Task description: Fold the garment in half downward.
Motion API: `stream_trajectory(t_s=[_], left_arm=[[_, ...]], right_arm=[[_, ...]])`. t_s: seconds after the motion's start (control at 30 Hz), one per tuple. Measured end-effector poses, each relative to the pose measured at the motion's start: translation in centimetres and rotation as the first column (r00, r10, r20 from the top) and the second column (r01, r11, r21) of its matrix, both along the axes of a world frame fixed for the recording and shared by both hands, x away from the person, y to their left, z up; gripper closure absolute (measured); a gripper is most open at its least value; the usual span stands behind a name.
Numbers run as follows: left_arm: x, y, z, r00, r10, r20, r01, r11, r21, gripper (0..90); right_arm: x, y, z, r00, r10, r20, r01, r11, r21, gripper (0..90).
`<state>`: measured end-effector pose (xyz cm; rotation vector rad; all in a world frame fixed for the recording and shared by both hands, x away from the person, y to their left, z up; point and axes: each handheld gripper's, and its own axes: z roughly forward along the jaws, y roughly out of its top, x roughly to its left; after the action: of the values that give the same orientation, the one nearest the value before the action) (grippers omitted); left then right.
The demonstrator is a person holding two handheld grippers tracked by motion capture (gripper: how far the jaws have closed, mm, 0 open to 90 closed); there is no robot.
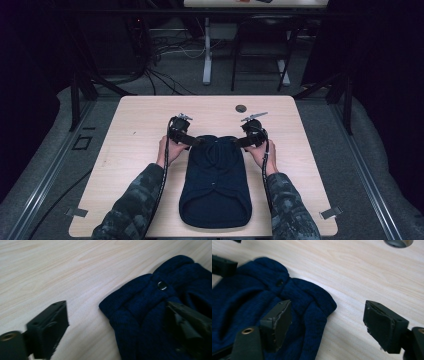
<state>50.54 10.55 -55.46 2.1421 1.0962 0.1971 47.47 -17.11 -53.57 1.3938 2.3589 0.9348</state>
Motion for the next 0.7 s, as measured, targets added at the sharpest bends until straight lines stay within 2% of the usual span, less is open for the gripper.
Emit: stream_trajectory(t_s=[0.03,0.07,0.1,0.2,0.23,0.3,0.37,0.47,0.57,0.6,0.63,0.7], left_arm=[[0.2,-0.2,-0.1,1.0000,0.001,-0.006,-0.001,1.0000,-0.004,11.3],[0.3,-0.3,-0.2,1.0000,0.008,-0.001,-0.008,1.0000,0.005,15.0],[0.4,-0.5,-0.3,1.0000,0.004,0.000,-0.004,0.9999,0.017,15.0],[0.6,-0.9,-0.6,0.9999,0.006,-0.013,-0.006,0.9996,0.027,23.0],[0.6,-1.1,-0.7,0.9999,0.010,-0.014,-0.009,0.9993,0.036,23.0],[0.6,-1.3,-0.9,0.9998,0.008,-0.017,-0.007,0.9991,0.042,30.1],[0.5,-1.4,-0.9,0.9998,0.001,-0.019,0.000,0.9987,0.051,31.4],[0.4,-1.8,-1.2,0.9995,-0.013,-0.030,0.014,0.9979,0.062,38.8],[0.3,-2.1,-1.2,0.9994,-0.028,-0.019,0.029,0.9955,0.090,40.6],[0.2,-2.2,-1.2,0.9993,-0.034,-0.016,0.036,0.9947,0.097,42.3],[0.2,-2.3,-1.1,0.9992,-0.038,-0.013,0.039,0.9936,0.106,43.2],[0.2,-2.4,-1.1,0.9987,-0.049,-0.010,0.050,0.9921,0.115,46.2]], right_arm=[[0.2,0.1,-0.1,1.0000,-0.006,-0.006,0.006,1.000,0.007,25.2],[0.6,0.4,-0.3,0.9999,-0.011,-0.010,0.011,1.000,0.010,27.3],[0.6,0.4,-0.3,0.9999,-0.011,-0.010,0.011,1.000,0.010,27.3],[1.2,1.2,-1.1,0.9992,0.000,-0.040,-0.001,1.000,-0.013,32.6],[1.2,1.2,-1.1,0.9992,0.000,-0.040,-0.001,1.000,-0.013,32.6],[1.3,1.7,-1.5,0.9986,-0.002,-0.053,0.000,0.999,-0.037,37.3],[1.3,1.8,-1.6,0.9983,-0.001,-0.058,0.000,1.000,-0.030,39.3],[1.3,2.1,-2.2,0.9971,0.007,-0.076,-0.011,0.999,-0.050,42.7],[1.3,2.5,-2.4,0.9971,0.016,-0.075,-0.021,0.997,-0.069,44.1],[1.2,2.8,-2.3,0.9966,0.036,-0.075,-0.043,0.994,-0.103,46.9],[1.1,2.9,-2.2,0.9967,0.043,-0.069,-0.050,0.992,-0.113,48.4],[1.1,3.1,-2.3,0.9969,0.046,-0.064,-0.053,0.992,-0.115,49.6]])
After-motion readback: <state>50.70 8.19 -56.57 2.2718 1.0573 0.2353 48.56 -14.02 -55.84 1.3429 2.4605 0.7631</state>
